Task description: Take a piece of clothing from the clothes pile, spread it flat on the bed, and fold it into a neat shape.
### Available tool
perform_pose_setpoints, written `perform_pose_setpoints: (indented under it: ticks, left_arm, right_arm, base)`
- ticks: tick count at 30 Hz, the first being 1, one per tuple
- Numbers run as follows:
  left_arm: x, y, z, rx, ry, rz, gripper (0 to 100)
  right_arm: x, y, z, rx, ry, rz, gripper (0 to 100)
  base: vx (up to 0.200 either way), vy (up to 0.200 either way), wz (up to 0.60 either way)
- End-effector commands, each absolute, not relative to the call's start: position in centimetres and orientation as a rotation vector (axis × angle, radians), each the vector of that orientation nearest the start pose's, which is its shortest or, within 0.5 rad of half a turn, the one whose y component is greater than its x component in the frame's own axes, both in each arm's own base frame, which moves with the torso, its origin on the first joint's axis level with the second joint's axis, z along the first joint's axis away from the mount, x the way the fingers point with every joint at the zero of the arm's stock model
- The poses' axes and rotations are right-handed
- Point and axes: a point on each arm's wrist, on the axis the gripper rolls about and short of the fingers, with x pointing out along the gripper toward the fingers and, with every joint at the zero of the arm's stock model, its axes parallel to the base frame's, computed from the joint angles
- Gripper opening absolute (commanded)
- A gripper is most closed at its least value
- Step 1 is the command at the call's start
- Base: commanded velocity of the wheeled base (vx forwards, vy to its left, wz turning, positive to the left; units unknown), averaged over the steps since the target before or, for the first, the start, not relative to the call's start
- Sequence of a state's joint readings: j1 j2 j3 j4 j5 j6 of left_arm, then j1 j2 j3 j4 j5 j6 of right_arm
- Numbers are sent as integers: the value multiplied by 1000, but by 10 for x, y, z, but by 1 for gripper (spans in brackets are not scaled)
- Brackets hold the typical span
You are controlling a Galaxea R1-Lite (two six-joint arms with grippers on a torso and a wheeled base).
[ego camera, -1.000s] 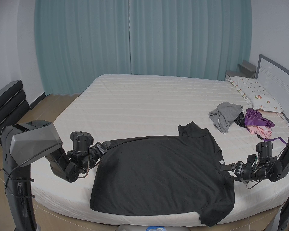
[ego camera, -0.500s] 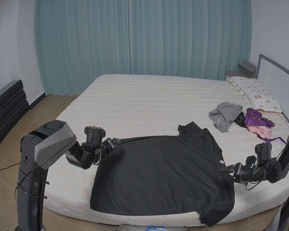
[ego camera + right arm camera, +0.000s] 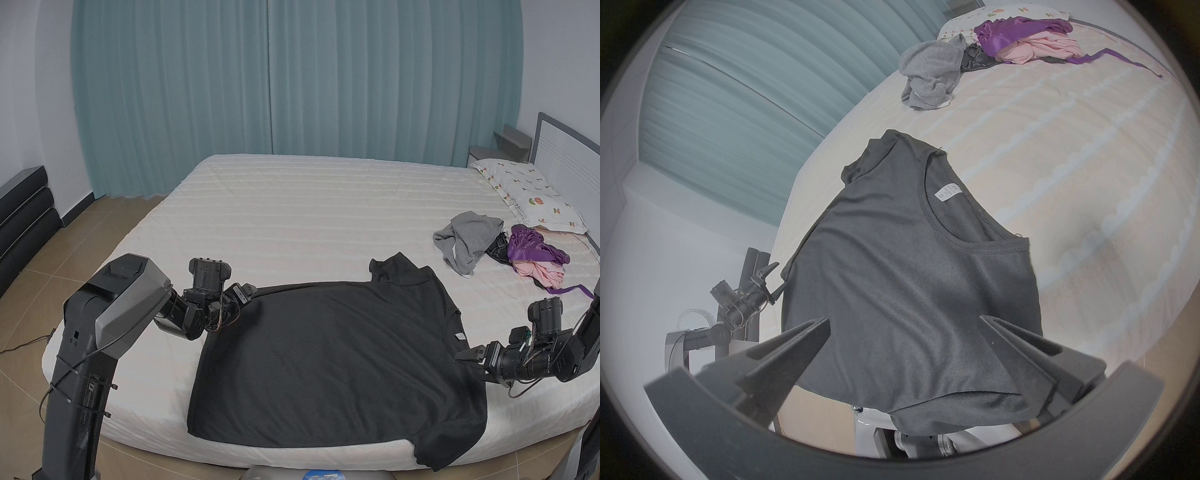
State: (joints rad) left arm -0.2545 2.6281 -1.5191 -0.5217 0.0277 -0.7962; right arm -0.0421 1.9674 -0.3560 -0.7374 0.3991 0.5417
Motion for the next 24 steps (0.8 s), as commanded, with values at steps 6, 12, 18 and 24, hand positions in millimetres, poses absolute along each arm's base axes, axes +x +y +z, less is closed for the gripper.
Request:
perform_pose_setpoints:
  ticks: [6,12,18,24]
  left_arm:
    - [520,-122,-46,-700,581,44,100]
    - [545,-90,-8,-853,377,142,100]
    - [550,-62,0,-872,321,174,100]
    - [549,-58,-3,-867,362,185,100]
  right_arm:
    - [249,-5,19,699,936,74,100]
    - [249,-6,18,700,939,69,100]
    - [249,-6,18,700,940,68,100]
    - [248,-5,17,699,944,70,100]
  base:
    - [0,0,0]
    - [0,0,0]
    - [0,0,0]
    - [0,0,0]
